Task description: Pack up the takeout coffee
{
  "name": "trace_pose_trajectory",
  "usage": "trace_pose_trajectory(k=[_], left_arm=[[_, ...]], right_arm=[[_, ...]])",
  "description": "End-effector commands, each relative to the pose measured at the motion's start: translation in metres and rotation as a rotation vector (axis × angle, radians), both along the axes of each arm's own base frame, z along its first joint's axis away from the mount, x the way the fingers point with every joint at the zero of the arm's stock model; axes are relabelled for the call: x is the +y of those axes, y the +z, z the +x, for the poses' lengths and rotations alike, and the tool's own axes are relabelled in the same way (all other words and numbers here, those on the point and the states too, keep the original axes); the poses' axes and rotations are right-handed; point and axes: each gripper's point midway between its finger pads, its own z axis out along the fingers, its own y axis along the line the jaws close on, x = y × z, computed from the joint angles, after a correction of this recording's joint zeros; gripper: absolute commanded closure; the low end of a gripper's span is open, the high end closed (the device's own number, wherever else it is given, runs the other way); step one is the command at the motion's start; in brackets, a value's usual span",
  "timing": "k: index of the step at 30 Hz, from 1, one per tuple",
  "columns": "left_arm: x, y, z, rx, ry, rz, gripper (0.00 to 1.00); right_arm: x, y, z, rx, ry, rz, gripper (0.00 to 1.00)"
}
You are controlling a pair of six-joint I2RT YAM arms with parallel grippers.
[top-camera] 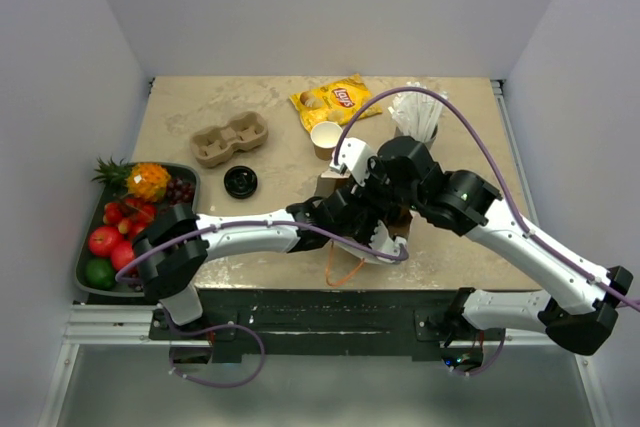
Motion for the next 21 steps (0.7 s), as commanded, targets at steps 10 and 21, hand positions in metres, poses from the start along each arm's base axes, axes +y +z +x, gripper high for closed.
trace_pose_trajectory(k=[10, 21], left_arm=[[-0.030, -0.003, 0.035, -0.149, 0.006, 0.172, 1.00], [-0.034, -0.001, 0.032, -0.170, -0.033, 0.232, 1.00]], right_arm=[[0.023, -0.001, -0.029, 0.125, 0.116, 0.072, 1.00], [0.026, 0.006, -0.037, 0.278, 0.101, 0.171, 1.00]])
